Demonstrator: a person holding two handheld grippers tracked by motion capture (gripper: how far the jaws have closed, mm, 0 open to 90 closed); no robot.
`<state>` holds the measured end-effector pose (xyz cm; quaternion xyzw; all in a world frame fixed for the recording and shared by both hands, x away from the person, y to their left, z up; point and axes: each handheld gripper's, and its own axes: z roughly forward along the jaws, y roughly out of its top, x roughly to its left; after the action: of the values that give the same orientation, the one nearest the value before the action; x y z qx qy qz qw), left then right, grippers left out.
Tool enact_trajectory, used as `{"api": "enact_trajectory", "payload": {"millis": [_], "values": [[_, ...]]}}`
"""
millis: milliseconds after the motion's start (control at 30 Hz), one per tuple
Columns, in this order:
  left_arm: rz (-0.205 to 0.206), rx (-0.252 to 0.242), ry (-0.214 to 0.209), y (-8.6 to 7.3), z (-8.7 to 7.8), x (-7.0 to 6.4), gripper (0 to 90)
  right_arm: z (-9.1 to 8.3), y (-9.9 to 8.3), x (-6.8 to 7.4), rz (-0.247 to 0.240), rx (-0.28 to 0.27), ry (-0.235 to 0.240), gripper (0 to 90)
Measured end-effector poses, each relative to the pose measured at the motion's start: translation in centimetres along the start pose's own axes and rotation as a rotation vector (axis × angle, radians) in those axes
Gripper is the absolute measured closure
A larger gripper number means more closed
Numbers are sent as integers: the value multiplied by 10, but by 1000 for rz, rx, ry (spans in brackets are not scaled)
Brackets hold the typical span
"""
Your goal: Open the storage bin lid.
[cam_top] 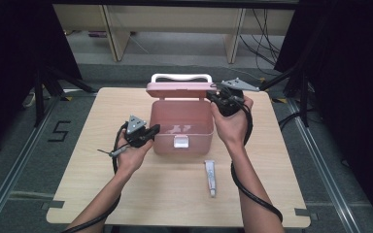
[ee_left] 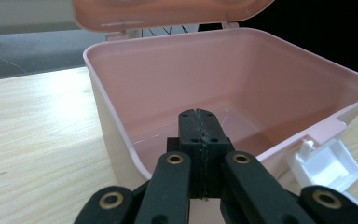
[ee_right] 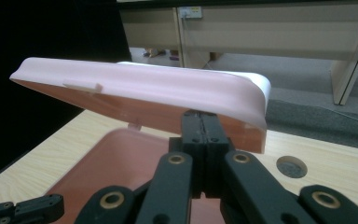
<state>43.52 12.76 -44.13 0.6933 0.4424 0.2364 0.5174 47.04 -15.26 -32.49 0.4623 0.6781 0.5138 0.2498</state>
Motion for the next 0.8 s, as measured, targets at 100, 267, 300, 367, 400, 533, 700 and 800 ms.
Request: {"api": "enact_trajectory", "payload": {"millis": [100, 267, 300, 367, 400, 533, 700, 800], "values": [[0, 0, 0, 0, 0, 0, 900, 3, 3, -1, -9, -9, -2, 900], [1, -4, 2, 0, 0, 0, 900, 8, 9, -2, 3, -9, -8, 900], [2, -4, 2, 0, 0, 0, 900, 9, 10, -2, 7, -6, -8, 900], [2, -4, 2, 0, 0, 0, 900, 11, 11, -3, -2, -8, -13, 900], [3, -3, 2, 0, 0, 0, 900, 12, 12, -3, -2, -8, -8, 900], [5, -3, 3, 0, 1, 0, 900, 16, 16, -5, 7, -11, -19, 900], [10, -2, 2, 0, 1, 0, 900, 20, 18, -6, 24, -13, -27, 900], [11, -2, 1, 0, 1, 0, 900, 24, 20, -9, 11, -17, -30, 900]]}}
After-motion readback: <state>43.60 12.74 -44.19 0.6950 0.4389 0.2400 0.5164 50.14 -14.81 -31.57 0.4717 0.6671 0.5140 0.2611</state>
